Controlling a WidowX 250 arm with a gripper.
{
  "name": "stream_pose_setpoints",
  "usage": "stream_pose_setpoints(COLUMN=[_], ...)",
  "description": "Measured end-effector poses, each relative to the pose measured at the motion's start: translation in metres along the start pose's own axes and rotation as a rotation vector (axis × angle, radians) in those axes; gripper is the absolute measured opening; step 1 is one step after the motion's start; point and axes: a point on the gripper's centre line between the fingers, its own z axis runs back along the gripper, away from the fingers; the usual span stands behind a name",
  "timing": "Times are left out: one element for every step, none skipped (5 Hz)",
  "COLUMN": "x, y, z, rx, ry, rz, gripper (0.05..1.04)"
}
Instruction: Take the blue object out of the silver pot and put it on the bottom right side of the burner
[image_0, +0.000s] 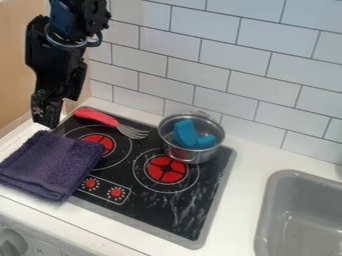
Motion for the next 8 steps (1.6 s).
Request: stream_pose_setpoints(x=[-0.003,-0.019,-0.029,-0.048,-0.065,-0.083,-0.102,-0.123], y=[0.008,0.007,0.004,-0.017,-0.040,-0.056,-0.072,-0.082], z=[-0.007,0.000,0.004,0.019,0.025,0.024,0.022,0.021], rx=[0.036,0.023,0.010,-0.057,-0.096,-0.100,-0.101,-0.109], ry=[-0.001,-0.009,-0.001,0.034,0.068,0.108,0.141,0.158], rz=[-0.005,-0.015,-0.037,-0.046,-0.055,-0.089,-0.140,-0.204], gripper=[0.998,0.998,0.998,0.998,0.998,0.998,0.998,0.998])
